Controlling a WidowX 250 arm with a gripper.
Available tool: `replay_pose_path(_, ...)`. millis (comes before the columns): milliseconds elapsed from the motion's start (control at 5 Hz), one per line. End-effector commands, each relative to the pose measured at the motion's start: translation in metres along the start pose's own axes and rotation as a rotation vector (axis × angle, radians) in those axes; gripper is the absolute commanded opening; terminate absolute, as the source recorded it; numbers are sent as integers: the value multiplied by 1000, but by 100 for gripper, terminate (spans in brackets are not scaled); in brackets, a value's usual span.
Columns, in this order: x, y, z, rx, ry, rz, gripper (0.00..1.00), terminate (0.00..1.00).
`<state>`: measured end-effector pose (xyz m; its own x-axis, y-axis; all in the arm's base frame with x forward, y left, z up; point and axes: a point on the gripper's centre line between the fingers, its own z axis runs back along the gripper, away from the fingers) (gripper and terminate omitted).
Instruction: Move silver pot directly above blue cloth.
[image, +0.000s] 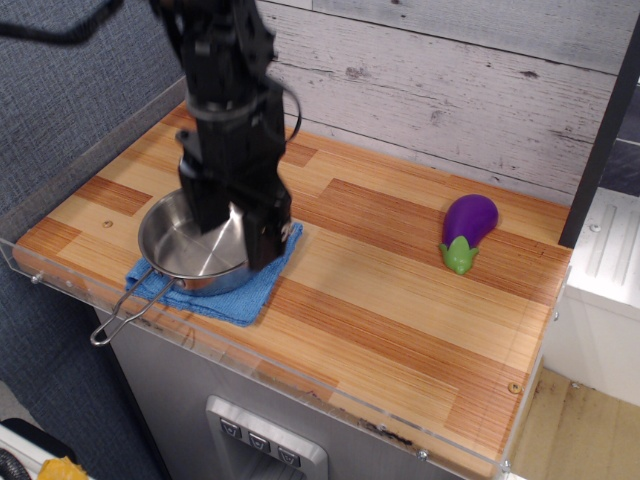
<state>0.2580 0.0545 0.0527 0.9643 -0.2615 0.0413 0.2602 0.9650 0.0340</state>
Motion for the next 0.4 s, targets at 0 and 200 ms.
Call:
replay_pose_path(0,6,4,-28,-9,18,-22,100,0)
replay_pose_path(200,7,-2,-33,-10,30,-43,100,0)
